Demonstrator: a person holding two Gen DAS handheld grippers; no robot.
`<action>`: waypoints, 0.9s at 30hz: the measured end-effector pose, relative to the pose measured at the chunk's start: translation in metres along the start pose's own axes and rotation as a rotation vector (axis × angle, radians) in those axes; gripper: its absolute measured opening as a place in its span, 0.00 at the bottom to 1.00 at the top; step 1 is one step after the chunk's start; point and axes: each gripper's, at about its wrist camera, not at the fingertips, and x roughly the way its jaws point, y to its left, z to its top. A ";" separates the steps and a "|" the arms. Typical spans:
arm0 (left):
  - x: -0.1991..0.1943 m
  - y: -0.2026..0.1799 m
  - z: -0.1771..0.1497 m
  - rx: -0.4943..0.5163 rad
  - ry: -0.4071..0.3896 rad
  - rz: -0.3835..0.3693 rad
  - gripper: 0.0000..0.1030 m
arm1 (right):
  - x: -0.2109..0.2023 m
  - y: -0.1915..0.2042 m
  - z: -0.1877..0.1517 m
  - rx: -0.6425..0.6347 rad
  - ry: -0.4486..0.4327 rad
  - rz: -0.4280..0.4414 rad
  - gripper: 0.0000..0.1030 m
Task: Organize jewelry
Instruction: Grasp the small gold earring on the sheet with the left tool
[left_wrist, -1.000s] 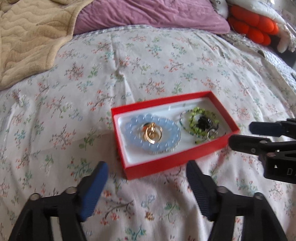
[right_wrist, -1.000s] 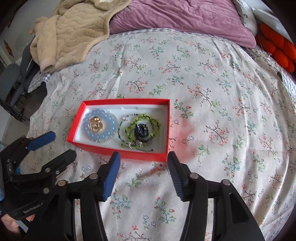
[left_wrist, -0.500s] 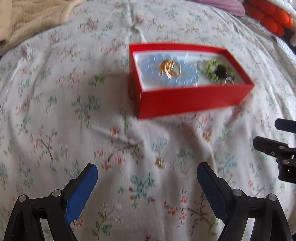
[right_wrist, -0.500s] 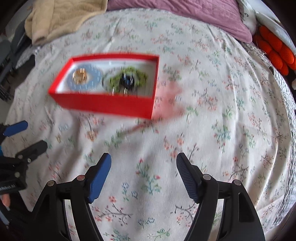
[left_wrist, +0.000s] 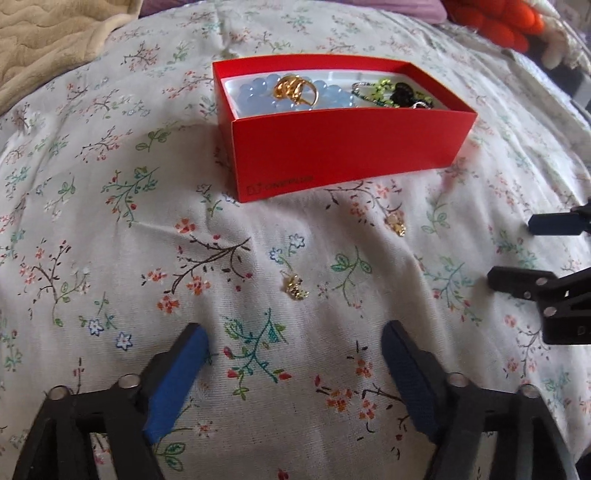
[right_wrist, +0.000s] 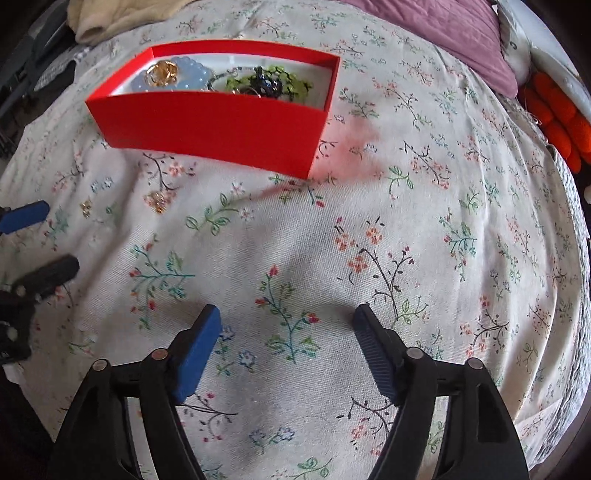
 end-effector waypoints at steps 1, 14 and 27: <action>0.000 0.000 -0.001 0.003 -0.009 -0.009 0.65 | 0.001 -0.001 -0.001 -0.001 -0.006 -0.005 0.83; 0.016 -0.013 0.006 0.061 -0.027 -0.018 0.24 | 0.007 -0.016 -0.004 0.006 -0.008 0.006 0.88; 0.013 -0.004 0.009 0.026 -0.027 0.016 0.00 | 0.005 -0.012 -0.005 0.008 -0.010 -0.002 0.88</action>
